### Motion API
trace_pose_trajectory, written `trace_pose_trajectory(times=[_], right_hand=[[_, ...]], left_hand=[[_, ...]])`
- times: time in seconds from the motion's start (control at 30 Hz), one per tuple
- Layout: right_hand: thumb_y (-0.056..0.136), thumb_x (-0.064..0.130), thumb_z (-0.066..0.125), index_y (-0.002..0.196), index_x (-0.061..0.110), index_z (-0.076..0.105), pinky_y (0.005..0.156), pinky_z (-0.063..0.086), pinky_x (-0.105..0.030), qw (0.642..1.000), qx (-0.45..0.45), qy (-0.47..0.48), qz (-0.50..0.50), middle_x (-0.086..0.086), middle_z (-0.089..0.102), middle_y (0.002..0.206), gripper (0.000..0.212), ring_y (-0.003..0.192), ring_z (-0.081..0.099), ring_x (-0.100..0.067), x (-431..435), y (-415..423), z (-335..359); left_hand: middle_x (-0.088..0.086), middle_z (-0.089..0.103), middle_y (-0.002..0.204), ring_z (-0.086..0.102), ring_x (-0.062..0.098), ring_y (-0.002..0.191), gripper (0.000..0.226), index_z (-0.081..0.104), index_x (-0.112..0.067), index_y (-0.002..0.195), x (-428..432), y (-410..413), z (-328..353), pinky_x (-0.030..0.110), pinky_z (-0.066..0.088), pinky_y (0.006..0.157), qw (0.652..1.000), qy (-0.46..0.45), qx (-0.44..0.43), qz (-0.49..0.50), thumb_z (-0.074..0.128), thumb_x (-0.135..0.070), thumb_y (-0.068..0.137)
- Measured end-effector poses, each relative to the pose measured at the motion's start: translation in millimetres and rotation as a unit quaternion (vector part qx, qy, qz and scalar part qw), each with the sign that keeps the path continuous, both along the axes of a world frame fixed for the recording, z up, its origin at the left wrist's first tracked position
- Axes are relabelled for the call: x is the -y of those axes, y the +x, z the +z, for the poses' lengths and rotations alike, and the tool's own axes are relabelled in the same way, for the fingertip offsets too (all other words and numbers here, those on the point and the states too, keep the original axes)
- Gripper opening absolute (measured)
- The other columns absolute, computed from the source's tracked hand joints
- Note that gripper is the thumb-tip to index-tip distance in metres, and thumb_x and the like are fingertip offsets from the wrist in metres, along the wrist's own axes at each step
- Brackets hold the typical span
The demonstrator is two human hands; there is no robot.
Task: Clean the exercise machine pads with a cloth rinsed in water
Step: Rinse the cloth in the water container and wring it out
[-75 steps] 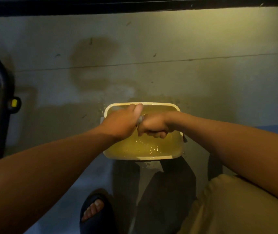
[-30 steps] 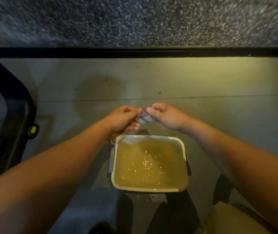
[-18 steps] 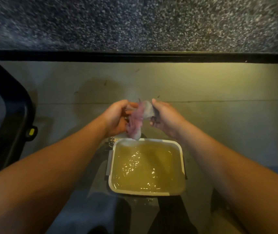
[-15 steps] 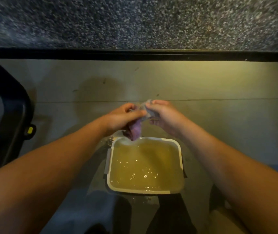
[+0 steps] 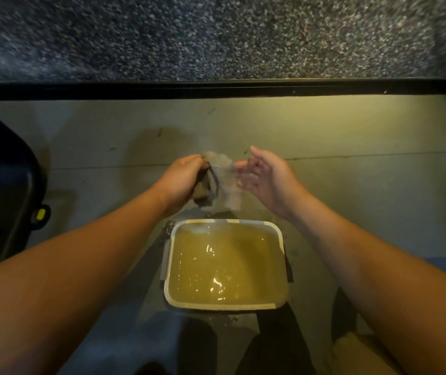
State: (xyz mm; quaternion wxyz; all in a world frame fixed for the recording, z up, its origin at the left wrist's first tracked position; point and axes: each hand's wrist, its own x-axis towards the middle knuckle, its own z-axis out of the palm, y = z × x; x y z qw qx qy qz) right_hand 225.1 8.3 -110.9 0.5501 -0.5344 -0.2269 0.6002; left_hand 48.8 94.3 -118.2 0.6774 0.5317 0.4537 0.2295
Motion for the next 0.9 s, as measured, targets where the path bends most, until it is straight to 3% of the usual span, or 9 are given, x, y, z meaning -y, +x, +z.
trace_pose_trajectory(times=[0.07,0.13,0.27,0.33,0.4,0.53,0.7,0.8,0.9], right_hand=[[0.080,0.038,0.057,0.104,0.011,0.060,0.085,0.049,-0.037,0.999,-0.027,-0.007,0.031,-0.009,0.063,0.106,0.036,0.096,0.060,-0.024,5.4,0.4,-4.2],[0.079,0.040,0.053,0.117,0.013,0.060,0.084,0.047,-0.035,0.996,-0.031,-0.007,0.089,-0.008,0.063,0.111,0.047,0.098,0.059,-0.022,8.0,-1.8,-9.3],[0.087,0.055,0.065,0.124,0.019,0.061,0.086,0.048,-0.033,0.981,0.114,-0.035,0.153,0.000,0.066,0.114,0.052,0.098,0.061,-0.014,5.6,-7.0,-19.9],[0.090,0.039,0.075,0.115,0.020,0.067,0.080,0.051,-0.027,0.968,0.226,-0.026,0.108,0.004,0.071,0.102,0.032,0.086,0.065,-0.005,3.1,-8.1,-27.6],[0.095,0.022,0.071,0.099,0.023,0.073,0.074,0.048,-0.023,0.966,0.258,-0.010,0.030,0.007,0.071,0.090,0.004,0.075,0.063,0.001,0.4,-5.0,-31.2],[0.096,0.020,0.068,0.087,0.025,0.075,0.078,0.048,-0.023,0.964,0.259,0.007,-0.061,0.011,0.072,0.083,0.012,0.082,0.063,-0.004,-2.5,1.9,-21.7],[0.098,0.030,0.064,0.090,0.023,0.061,0.077,0.053,-0.035,0.958,0.287,-0.009,-0.005,-0.001,0.063,0.085,0.011,0.081,0.059,-0.016,-2.4,-6.4,-22.3],[0.094,0.012,0.069,0.096,0.023,0.058,0.067,0.049,-0.022,0.965,0.261,0.004,-0.015,0.001,0.062,0.084,0.016,0.075,0.058,-0.010,-5.1,-5.7,-24.2],[0.093,0.001,0.068,0.107,0.020,0.060,0.072,0.050,-0.016,0.960,0.275,0.006,-0.041,-0.001,0.068,0.100,0.024,0.085,0.061,-0.009,-5.1,-1.2,-25.4]], left_hand=[[0.018,0.066,0.093,0.065,0.030,0.083,0.023,0.064,-0.005,0.110,1.3,2.0,2.5,0.038,0.056,0.071,0.999,-0.027,0.041,-0.003,0.042,-0.008,0.102],[0.014,0.070,0.090,0.069,0.023,0.080,0.021,0.063,-0.007,0.110,3.2,6.0,3.1,0.035,0.059,0.071,0.998,-0.031,0.058,0.002,0.043,-0.004,0.103],[0.008,0.068,0.080,0.067,0.020,0.074,0.016,0.062,-0.010,0.099,4.5,8.3,3.4,0.028,0.057,0.064,0.998,-0.019,0.043,0.035,0.048,-0.007,0.103],[0.009,0.066,0.083,0.066,0.021,0.077,0.010,0.062,-0.009,0.103,2.3,6.7,3.1,0.031,0.056,0.067,0.998,0.001,0.029,0.051,0.052,-0.010,0.102],[0.013,0.068,0.090,0.067,0.024,0.081,0.014,0.063,-0.005,0.110,1.1,3.1,4.6,0.036,0.057,0.071,0.999,0.030,-0.009,0.042,0.056,-0.014,0.101],[0.015,0.062,0.086,0.059,0.032,0.079,0.017,0.067,-0.004,0.099,-0.3,-8.9,9.0,0.043,0.047,0.068,0.995,0.067,-0.076,-0.013,0.061,-0.018,0.091],[0.036,0.060,0.096,0.061,0.041,0.079,0.031,0.059,0.006,0.108,2.0,-6.4,11.3,0.063,0.052,0.068,0.996,0.069,-0.050,-0.018,0.059,-0.018,0.088],[0.023,0.064,0.088,0.061,0.029,0.078,0.034,0.065,0.000,0.106,1.2,0.5,4.9,0.047,0.051,0.070,0.996,0.076,-0.051,0.002,0.066,-0.029,0.089],[0.005,0.065,0.082,0.059,0.018,0.078,0.014,0.070,-0.008,0.094,-3.7,5.7,-6.1,0.038,0.050,0.076,0.994,0.096,-0.054,0.020,0.067,-0.021,0.096]])
